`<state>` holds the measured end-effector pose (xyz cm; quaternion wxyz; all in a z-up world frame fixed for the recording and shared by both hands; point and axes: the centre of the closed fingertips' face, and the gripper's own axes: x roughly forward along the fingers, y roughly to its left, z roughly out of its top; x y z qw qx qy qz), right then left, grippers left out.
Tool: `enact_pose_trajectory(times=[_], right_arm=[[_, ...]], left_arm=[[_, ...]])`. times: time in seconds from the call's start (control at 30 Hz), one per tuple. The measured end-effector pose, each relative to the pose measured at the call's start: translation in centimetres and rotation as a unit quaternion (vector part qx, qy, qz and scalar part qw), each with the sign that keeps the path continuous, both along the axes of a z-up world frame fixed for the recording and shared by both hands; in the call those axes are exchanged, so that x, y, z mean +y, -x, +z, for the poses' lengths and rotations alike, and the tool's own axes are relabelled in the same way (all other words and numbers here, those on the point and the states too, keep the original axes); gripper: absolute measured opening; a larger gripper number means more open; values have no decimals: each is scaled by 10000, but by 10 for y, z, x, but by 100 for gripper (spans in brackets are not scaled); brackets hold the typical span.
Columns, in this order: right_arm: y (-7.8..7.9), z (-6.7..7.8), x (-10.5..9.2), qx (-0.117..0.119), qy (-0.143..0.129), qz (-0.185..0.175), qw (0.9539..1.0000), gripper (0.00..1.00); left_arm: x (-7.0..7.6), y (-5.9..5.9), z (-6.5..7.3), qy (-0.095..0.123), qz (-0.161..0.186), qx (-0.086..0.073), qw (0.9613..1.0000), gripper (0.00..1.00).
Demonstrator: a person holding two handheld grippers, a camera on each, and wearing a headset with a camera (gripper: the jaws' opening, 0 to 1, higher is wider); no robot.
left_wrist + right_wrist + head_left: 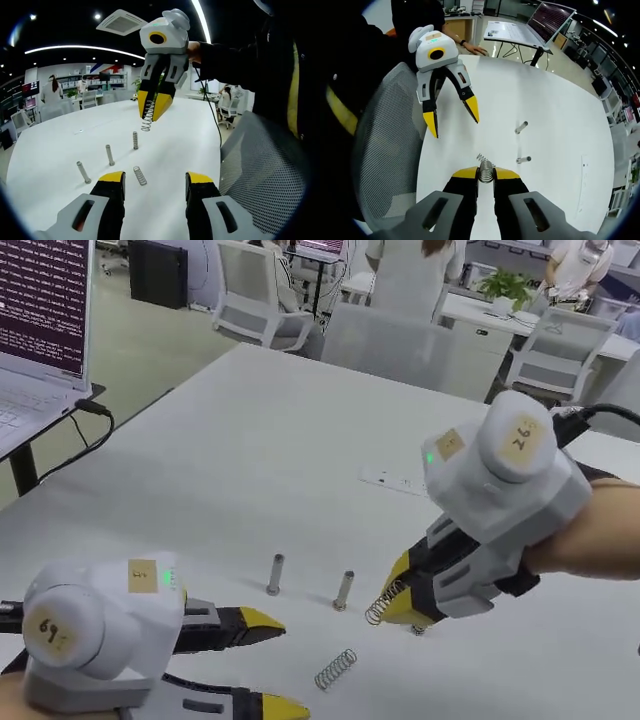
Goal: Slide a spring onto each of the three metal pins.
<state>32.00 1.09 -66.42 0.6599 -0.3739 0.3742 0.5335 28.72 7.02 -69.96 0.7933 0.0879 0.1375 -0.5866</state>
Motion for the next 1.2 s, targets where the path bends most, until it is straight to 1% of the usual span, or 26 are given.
enact_pose_trajectory(times=[0.1,0.17,0.23,0.3,0.33,0.4,0.5,0.53,0.6,0.67,0.73,0.83,0.87,1.0,1.1,1.2], right_arm=[[-6,-1,-1,-33,13,-26,10000,9],[-9,-2,-2,-55,39,-31,10000,9],[-15,-2,-3,-76,39,-49,10000,9],[-18,-1,-3,-89,31,-69,9999,9],[-20,-2,-4,-106,43,-78,9999,9],[-25,-3,-5,-142,83,-90,9998,9],[-34,-6,-8,-173,170,-101,9997,9],[-38,-7,-9,-185,200,-106,9996,9],[-44,-7,-8,-162,191,-113,9996,9],[-49,-9,-8,-161,218,-117,9996,9],[-57,-13,-9,-206,351,-93,9991,9],[-63,-14,-6,-173,348,-90,9992,9],[-68,-16,-4,-185,356,-96,9991,9],[-77,-21,0,-135,380,-85,9992,9],[-85,-29,-1,-169,550,-40,9983,9],[-90,-36,1,-94,589,-23,9982,9]], left_arm=[[3,-2,-1,-7,95,-7,10000,46],[6,-4,0,18,194,1,9998,51],[11,-7,2,38,314,-31,9995,55],[14,-8,1,29,389,-33,9992,60],[15,-8,1,30,427,-17,9991,64],[18,-7,0,29,479,28,9988,67],[23,-5,0,41,578,31,9983,74],[25,-4,1,54,616,31,9981,75],[28,-4,2,48,703,-22,9975,77],[30,-4,2,14,754,-50,9971,78],[33,-3,3,-37,822,-111,9965,80],[34,-2,4,-60,887,-169,9959,83],[35,0,5,-45,902,-186,9957,83],[34,4,5,-58,928,-180,9955,82],[36,5,6,-78,961,-196,9951,83],[38,4,9,-50,1013,-208,9946,83]])
